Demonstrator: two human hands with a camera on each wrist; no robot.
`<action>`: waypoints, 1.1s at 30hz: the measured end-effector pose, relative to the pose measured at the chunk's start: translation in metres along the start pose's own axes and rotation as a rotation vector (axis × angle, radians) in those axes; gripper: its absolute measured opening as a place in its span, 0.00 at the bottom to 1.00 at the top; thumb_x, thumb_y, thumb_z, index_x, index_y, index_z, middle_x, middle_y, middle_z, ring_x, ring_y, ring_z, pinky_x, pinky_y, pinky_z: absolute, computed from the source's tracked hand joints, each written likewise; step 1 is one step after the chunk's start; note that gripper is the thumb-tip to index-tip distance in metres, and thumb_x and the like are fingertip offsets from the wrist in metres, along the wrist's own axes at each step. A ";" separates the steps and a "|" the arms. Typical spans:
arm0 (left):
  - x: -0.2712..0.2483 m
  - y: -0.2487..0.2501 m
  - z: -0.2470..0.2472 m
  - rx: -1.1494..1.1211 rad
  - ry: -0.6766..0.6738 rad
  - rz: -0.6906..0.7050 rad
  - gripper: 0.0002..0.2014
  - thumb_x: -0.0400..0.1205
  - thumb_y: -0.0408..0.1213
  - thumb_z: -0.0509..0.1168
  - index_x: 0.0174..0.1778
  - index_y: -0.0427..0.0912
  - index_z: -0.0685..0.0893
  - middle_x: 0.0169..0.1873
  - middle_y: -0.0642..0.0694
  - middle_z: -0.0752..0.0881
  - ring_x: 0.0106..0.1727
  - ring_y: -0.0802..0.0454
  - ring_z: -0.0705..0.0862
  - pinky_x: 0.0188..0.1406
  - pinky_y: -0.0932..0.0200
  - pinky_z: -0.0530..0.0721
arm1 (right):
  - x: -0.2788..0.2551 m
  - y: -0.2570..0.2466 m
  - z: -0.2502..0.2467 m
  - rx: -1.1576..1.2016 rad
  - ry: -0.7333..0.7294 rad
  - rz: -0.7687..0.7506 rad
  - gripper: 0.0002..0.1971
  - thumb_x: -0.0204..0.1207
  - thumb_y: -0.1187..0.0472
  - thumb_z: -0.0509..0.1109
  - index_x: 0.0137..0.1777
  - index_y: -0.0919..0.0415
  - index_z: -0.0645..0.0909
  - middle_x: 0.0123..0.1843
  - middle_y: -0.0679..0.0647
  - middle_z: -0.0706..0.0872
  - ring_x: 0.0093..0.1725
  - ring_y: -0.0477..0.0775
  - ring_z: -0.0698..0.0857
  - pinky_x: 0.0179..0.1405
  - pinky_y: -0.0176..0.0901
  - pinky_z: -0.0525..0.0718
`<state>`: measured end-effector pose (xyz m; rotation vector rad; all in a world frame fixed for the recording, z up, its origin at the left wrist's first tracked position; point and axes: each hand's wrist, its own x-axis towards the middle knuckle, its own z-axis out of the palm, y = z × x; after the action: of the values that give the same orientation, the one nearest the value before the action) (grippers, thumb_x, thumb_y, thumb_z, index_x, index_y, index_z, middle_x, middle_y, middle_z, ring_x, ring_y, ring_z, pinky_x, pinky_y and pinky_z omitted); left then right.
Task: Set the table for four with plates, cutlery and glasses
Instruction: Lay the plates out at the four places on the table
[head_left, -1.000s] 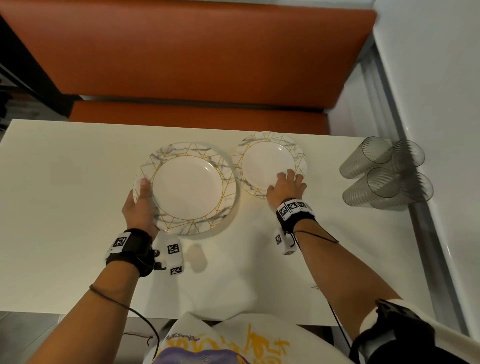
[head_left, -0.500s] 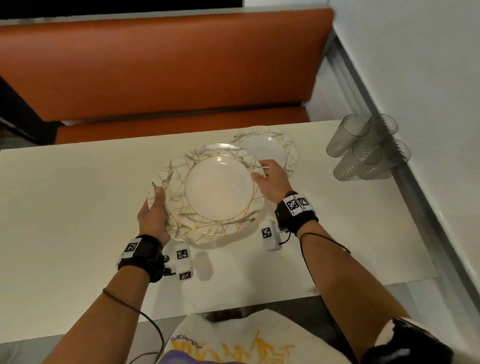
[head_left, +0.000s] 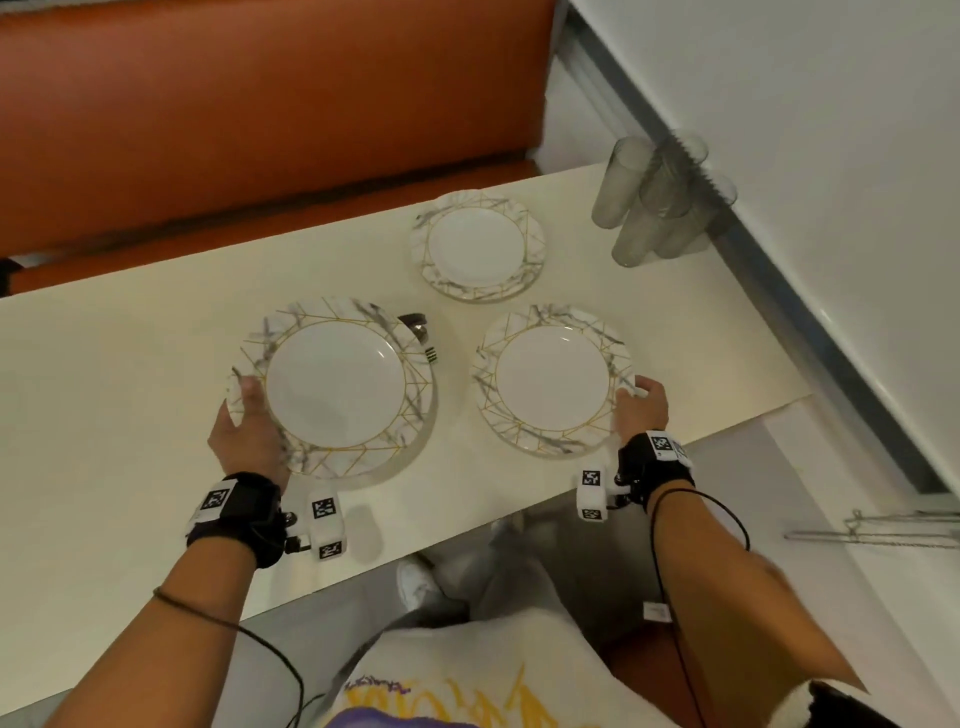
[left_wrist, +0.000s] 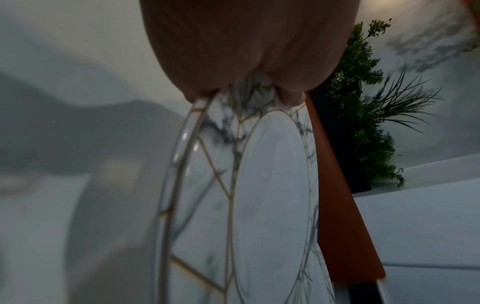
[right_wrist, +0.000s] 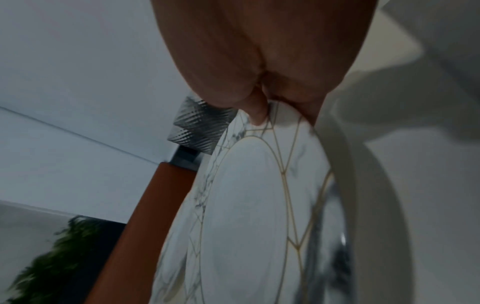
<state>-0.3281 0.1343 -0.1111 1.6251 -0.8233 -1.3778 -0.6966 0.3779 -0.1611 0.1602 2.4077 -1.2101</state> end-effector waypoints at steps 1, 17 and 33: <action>0.001 -0.002 -0.004 0.012 0.003 0.011 0.25 0.83 0.58 0.72 0.70 0.46 0.86 0.59 0.50 0.92 0.62 0.49 0.90 0.66 0.44 0.89 | -0.004 0.009 -0.003 -0.001 0.006 0.029 0.18 0.84 0.64 0.65 0.74 0.57 0.76 0.70 0.61 0.83 0.66 0.65 0.84 0.58 0.46 0.80; -0.015 0.008 -0.023 -0.114 0.069 -0.001 0.30 0.87 0.52 0.69 0.82 0.39 0.75 0.58 0.48 0.85 0.57 0.51 0.86 0.67 0.45 0.87 | -0.029 0.029 -0.014 -0.241 -0.016 0.149 0.20 0.82 0.66 0.66 0.74 0.63 0.75 0.69 0.66 0.84 0.67 0.67 0.84 0.53 0.46 0.79; -0.024 0.011 -0.033 -0.034 -0.055 -0.117 0.38 0.78 0.60 0.76 0.80 0.45 0.78 0.57 0.48 0.90 0.46 0.49 0.87 0.51 0.53 0.86 | -0.072 -0.020 0.025 -0.487 -0.004 -0.271 0.18 0.74 0.65 0.68 0.64 0.54 0.80 0.68 0.59 0.80 0.71 0.67 0.74 0.69 0.58 0.75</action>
<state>-0.3000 0.1562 -0.0896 1.6375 -0.7431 -1.5159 -0.6293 0.3528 -0.1285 -0.3252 2.7000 -0.6850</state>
